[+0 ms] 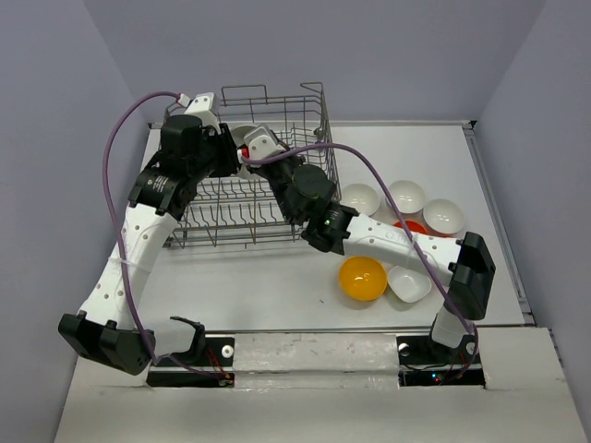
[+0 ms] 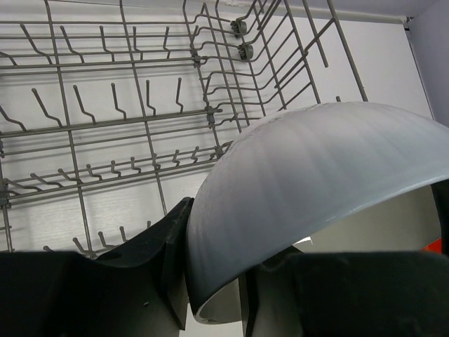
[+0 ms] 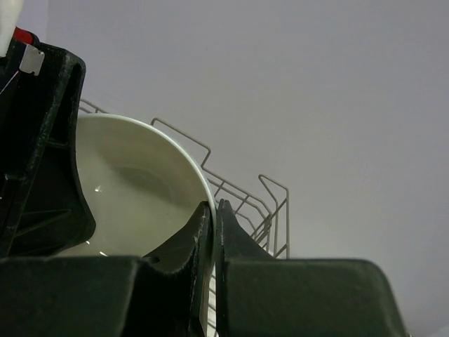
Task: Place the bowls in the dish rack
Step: Pass from the right arm to the left
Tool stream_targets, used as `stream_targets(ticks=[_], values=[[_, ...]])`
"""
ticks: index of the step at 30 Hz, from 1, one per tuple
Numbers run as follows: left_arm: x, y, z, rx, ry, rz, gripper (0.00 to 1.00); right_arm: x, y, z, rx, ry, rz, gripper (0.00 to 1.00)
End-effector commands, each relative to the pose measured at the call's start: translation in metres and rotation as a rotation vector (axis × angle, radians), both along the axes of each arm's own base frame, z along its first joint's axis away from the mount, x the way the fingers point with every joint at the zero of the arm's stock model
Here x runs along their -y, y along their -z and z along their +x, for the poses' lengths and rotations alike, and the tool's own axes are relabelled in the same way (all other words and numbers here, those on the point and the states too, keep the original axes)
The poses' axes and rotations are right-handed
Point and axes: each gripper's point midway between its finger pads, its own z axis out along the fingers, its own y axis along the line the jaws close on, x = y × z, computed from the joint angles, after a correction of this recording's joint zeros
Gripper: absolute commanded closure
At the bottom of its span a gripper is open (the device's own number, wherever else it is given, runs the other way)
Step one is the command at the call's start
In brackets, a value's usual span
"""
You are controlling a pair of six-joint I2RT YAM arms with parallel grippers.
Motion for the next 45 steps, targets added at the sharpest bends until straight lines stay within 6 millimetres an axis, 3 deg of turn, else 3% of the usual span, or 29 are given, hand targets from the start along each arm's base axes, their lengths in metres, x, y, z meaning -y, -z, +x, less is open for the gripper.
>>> stream_targets(ticks=[1,10,17,21,24,25,28,34,35,38,45], values=[[0.0,-0.031,-0.013,0.068,0.02,-0.024,0.64,0.023,-0.066,-0.01,0.118,0.04,0.191,0.99],[-0.002,-0.033,-0.017,0.071,0.018,-0.028,0.52,0.03,-0.071,-0.009,0.132,0.072,0.187,0.99],[-0.002,-0.032,-0.016,0.077,0.013,-0.03,0.53,0.03,-0.071,-0.01,0.124,0.063,0.199,0.99],[-0.001,-0.032,-0.014,0.078,0.01,-0.038,0.65,0.027,-0.069,-0.011,0.11,0.045,0.205,0.99],[-0.001,-0.033,-0.013,0.08,0.008,-0.043,0.89,0.027,-0.066,-0.009,0.108,0.055,0.193,0.99],[-0.001,-0.033,-0.013,0.077,0.006,-0.042,0.93,0.027,-0.066,-0.009,0.109,0.056,0.193,0.99],[-0.002,-0.033,-0.013,0.078,-0.001,-0.041,1.0,0.027,-0.067,-0.009,0.11,0.057,0.196,0.99],[-0.003,-0.035,-0.011,0.088,-0.004,-0.035,1.0,0.026,-0.064,-0.008,0.103,0.054,0.196,0.99],[-0.004,-0.036,-0.011,0.091,-0.009,-0.035,1.0,0.025,-0.063,-0.008,0.099,0.052,0.196,0.97],[-0.007,-0.041,-0.01,0.105,-0.03,-0.035,1.0,0.026,-0.063,-0.009,0.088,0.052,0.205,0.66],[-0.013,-0.05,-0.007,0.134,-0.072,-0.044,1.0,0.041,-0.077,-0.017,0.054,0.036,0.269,0.42]])
